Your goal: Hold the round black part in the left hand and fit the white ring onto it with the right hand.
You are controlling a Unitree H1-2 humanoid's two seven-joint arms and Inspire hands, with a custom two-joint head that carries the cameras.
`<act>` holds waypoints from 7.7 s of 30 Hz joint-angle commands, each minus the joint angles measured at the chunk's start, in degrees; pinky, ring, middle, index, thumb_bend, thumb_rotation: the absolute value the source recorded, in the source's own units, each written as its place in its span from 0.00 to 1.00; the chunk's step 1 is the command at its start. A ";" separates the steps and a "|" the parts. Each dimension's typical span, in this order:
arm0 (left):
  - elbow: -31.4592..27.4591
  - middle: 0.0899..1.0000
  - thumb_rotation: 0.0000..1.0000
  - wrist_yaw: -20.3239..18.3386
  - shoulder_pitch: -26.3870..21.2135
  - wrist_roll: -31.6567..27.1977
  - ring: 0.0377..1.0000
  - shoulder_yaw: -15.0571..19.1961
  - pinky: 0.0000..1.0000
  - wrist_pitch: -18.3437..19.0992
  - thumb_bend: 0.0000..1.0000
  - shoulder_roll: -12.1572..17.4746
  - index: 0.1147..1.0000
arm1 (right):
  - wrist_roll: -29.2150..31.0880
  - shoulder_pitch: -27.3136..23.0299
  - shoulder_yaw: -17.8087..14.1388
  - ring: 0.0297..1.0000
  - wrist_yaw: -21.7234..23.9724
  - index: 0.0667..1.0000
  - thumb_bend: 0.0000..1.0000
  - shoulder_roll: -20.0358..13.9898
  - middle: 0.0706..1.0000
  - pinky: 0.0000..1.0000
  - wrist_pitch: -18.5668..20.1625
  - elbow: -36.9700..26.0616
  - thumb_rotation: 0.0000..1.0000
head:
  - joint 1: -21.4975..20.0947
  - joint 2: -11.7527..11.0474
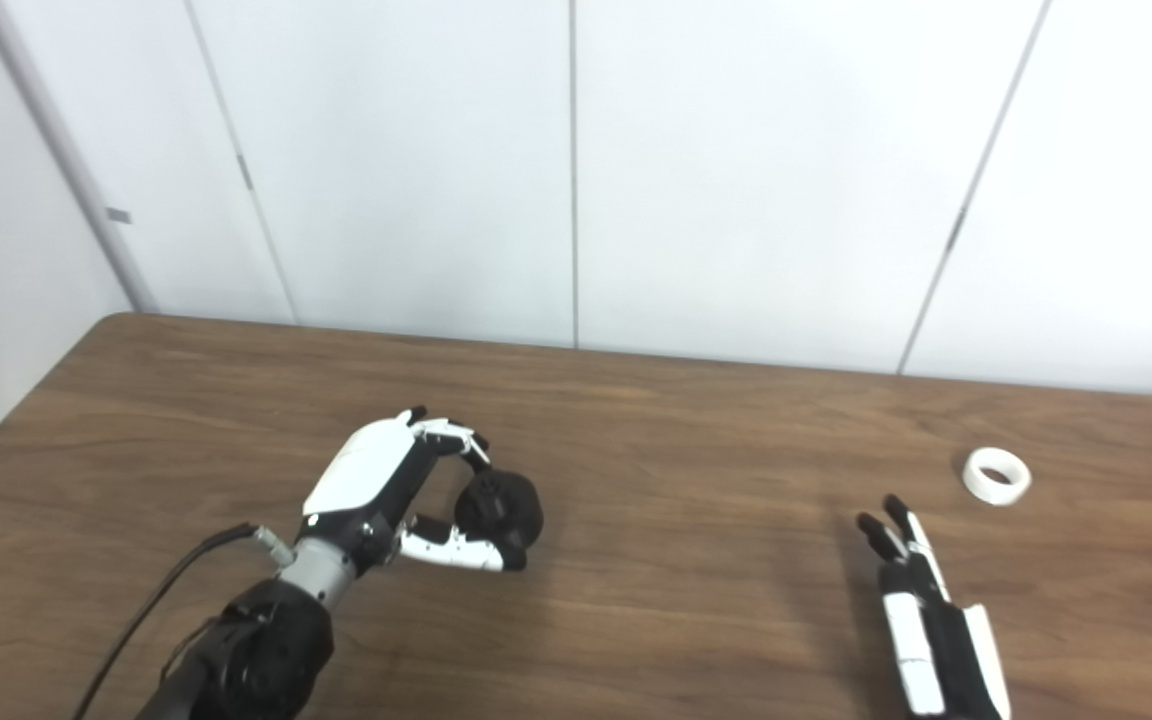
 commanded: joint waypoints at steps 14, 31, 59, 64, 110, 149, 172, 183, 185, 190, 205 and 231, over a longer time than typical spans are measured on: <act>-2.14 0.73 0.06 2.39 5.04 8.67 0.84 -2.53 1.00 -7.12 0.52 -3.14 0.42 | -2.58 -0.01 3.24 0.94 -2.62 0.97 0.55 3.32 0.90 1.00 2.81 -4.89 1.00 | -5.65 2.89; 1.74 0.77 0.06 3.70 10.77 9.55 0.88 -3.86 1.00 -11.29 0.52 -5.47 0.42 | -2.39 0.21 3.60 0.91 -3.21 0.96 0.53 4.82 0.90 1.00 5.71 -8.92 1.00 | -8.23 5.62; 6.73 0.76 0.05 9.33 12.91 9.25 0.87 -3.57 1.00 -13.91 0.52 -6.58 0.42 | -19.80 -5.04 2.14 0.86 -7.78 0.68 0.77 0.25 0.82 0.89 12.67 -10.77 0.25 | -12.04 7.71; 6.33 0.76 0.05 9.15 12.98 9.03 0.87 -3.32 1.00 -14.13 0.52 -6.16 0.42 | -22.65 -8.70 0.55 0.85 -7.47 0.66 0.82 -2.73 0.82 0.88 14.86 -9.82 0.22 | -12.98 8.06; 4.46 0.74 0.06 7.04 14.28 7.28 0.85 0.17 1.00 -15.40 0.52 -3.69 0.42 | -25.49 -30.22 0.46 0.98 -5.61 0.73 0.88 -22.08 0.93 1.00 25.08 18.50 0.23 | -23.26 6.89; 2.54 0.74 0.06 5.10 15.04 8.01 0.87 0.65 1.00 -14.65 0.52 -3.97 0.42 | -26.61 -36.20 5.91 0.99 -1.89 0.69 0.87 -24.32 0.92 1.00 29.34 27.39 0.25 | -22.92 7.62; 2.55 0.74 0.06 5.55 15.11 7.57 0.86 0.69 1.00 -15.27 0.52 -4.04 0.42 | -26.74 -35.55 5.95 0.98 -1.89 0.66 0.87 -24.00 0.91 1.00 29.26 27.58 0.27 | -22.60 8.04; 1.77 0.74 0.06 4.81 15.21 8.02 0.86 0.70 1.00 -14.54 0.52 -4.16 0.42 | -26.92 -35.88 5.86 0.98 -1.79 0.65 0.86 -23.62 0.90 1.00 29.32 27.37 0.27 | -22.66 8.18; 1.78 0.74 0.06 4.93 15.22 8.06 0.86 0.69 1.00 -14.62 0.52 -4.15 0.42 | -27.01 -36.00 5.88 0.98 -1.72 0.65 0.85 -23.60 0.90 1.00 29.33 27.41 0.26 | -22.66 8.18; 1.54 0.74 0.06 4.78 15.26 8.23 0.86 0.68 1.00 -14.42 0.52 -4.20 0.42 | -26.13 -35.97 5.87 0.98 -2.00 0.64 0.83 -23.82 0.89 1.00 29.06 28.02 0.25 | -22.62 8.44; 1.44 0.74 0.06 4.81 15.20 7.96 0.86 0.80 1.00 -14.55 0.52 -4.17 0.42 | -25.86 -36.18 3.95 0.97 -0.77 0.59 0.83 -22.86 0.87 1.00 29.37 28.61 0.23 | -22.64 8.79; 1.42 0.74 0.05 4.78 14.98 8.02 0.85 0.65 1.00 -14.36 0.52 -4.56 0.42 | -25.05 -36.67 4.35 0.97 -0.99 0.45 0.52 -22.67 0.86 1.00 29.31 28.39 0.15 | -22.48 9.07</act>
